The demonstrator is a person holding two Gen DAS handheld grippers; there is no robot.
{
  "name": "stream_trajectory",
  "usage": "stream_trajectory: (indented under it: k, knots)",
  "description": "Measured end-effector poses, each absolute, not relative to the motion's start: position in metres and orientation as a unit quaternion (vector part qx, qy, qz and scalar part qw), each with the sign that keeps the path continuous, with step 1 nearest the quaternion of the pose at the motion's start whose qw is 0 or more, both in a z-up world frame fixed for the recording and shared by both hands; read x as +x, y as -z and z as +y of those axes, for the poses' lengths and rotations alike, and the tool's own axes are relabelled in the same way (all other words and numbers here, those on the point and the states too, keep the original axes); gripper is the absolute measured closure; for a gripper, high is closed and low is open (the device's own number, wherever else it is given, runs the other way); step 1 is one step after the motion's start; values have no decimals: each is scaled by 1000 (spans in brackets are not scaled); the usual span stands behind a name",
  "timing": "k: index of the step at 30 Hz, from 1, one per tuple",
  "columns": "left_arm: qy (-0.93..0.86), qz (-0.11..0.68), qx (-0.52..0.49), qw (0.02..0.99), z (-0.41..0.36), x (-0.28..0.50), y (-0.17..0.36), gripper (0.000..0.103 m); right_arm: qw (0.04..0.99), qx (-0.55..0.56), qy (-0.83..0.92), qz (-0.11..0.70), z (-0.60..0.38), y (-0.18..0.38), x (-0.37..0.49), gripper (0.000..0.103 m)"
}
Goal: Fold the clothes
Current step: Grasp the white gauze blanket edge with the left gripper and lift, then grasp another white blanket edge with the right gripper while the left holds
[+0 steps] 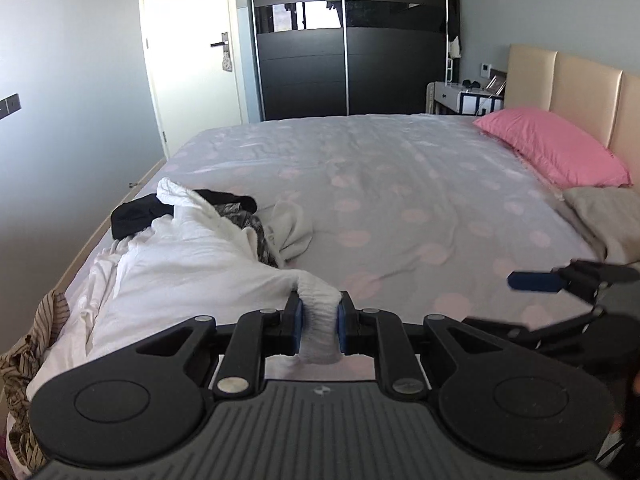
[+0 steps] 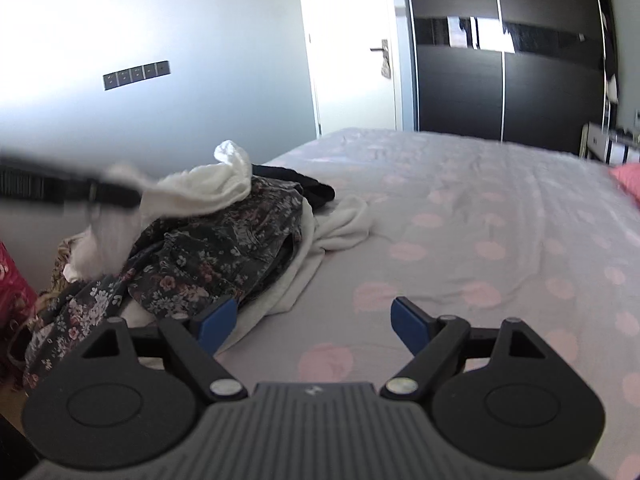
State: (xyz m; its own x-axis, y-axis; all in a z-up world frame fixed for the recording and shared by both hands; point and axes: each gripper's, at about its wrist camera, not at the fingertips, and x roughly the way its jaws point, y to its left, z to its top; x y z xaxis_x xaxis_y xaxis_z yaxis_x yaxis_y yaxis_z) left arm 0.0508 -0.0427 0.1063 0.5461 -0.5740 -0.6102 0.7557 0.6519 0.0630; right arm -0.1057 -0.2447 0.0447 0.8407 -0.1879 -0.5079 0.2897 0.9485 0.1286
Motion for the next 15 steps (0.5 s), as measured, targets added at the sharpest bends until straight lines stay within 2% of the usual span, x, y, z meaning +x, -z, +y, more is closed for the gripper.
stream_trajectory:
  k: [15]
  knots:
    - [389, 341, 150, 843, -7, 61, -38, 88, 933, 158, 26, 321, -223, -33, -16, 17]
